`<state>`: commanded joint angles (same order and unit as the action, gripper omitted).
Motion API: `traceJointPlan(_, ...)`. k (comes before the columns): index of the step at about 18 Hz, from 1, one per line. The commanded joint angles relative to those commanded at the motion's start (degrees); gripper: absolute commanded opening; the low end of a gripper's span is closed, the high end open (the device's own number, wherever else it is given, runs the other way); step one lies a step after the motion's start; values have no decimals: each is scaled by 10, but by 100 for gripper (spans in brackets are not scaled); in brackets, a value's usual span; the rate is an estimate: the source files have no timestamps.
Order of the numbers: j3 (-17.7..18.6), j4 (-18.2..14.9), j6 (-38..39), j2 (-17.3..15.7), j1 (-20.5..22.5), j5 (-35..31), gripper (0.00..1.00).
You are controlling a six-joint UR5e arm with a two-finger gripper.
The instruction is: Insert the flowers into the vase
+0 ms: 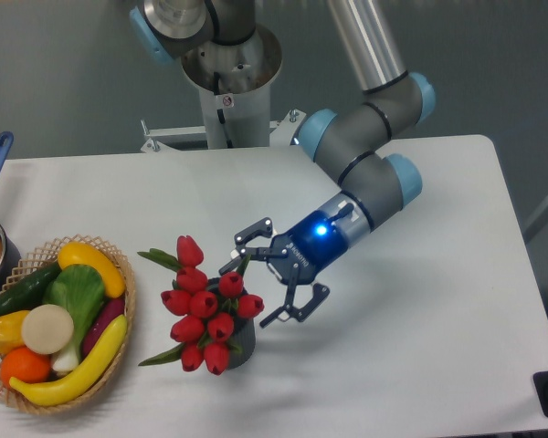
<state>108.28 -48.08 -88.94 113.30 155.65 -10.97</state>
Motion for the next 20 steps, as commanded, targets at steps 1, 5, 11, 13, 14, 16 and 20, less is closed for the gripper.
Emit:
traceJointPlan(1, 0, 0, -3, -7, 4, -11, 100)
traceJointPlan(5, 11, -1, 1, -69, 48, -87, 100)
traceJointPlan(11, 7, -4, 13, -159, 128, -232, 100)
traceJointPlan(13, 5, -4, 13, -185, 145, -258, 100)
traceJointPlan(14, 1, -7, 14, -196, 155, -263, 100)
traceJointPlan(16, -4, -8, 14, -206, 177, -266, 100)
traceJointPlan(20, -40, -33, 4, -216, 190, -330, 100)
